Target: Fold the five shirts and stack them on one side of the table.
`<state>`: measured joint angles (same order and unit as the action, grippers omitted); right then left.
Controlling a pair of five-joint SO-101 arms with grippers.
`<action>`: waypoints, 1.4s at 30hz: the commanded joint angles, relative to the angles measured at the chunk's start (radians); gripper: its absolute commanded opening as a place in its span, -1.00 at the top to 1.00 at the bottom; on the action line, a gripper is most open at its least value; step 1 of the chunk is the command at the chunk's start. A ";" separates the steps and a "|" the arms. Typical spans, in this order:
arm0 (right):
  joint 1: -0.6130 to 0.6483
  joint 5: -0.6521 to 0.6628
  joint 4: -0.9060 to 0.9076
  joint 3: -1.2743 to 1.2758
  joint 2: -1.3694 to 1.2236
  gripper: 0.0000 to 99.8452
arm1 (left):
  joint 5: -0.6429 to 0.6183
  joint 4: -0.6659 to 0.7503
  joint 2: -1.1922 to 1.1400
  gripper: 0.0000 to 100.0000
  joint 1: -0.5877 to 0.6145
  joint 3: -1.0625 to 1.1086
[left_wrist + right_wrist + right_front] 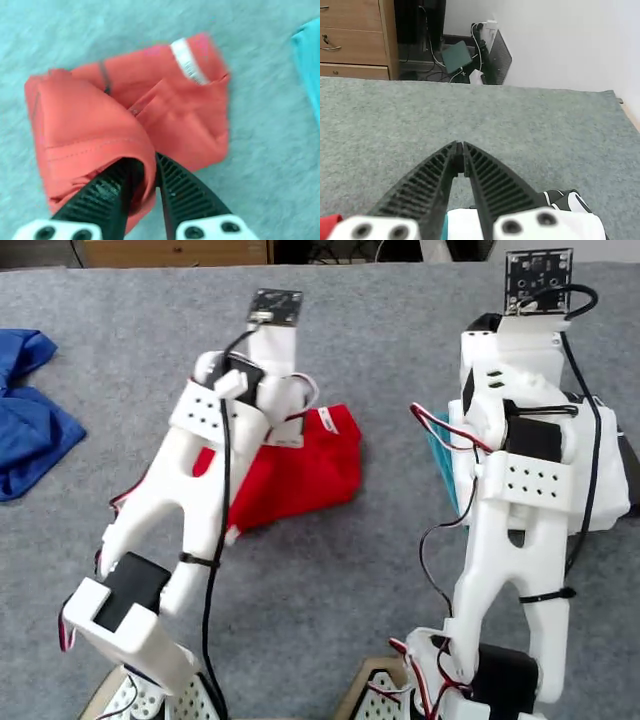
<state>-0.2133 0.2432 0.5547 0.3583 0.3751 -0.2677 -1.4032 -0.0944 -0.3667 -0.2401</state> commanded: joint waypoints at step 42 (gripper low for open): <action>0.325 0.341 0.485 -0.165 0.002 0.97 | -0.008 0.114 -0.130 0.94 0.460 -0.343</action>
<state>-0.0046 0.5593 0.9429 0.2693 0.3751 -0.3107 -1.2421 -0.2601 -0.0123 -0.5547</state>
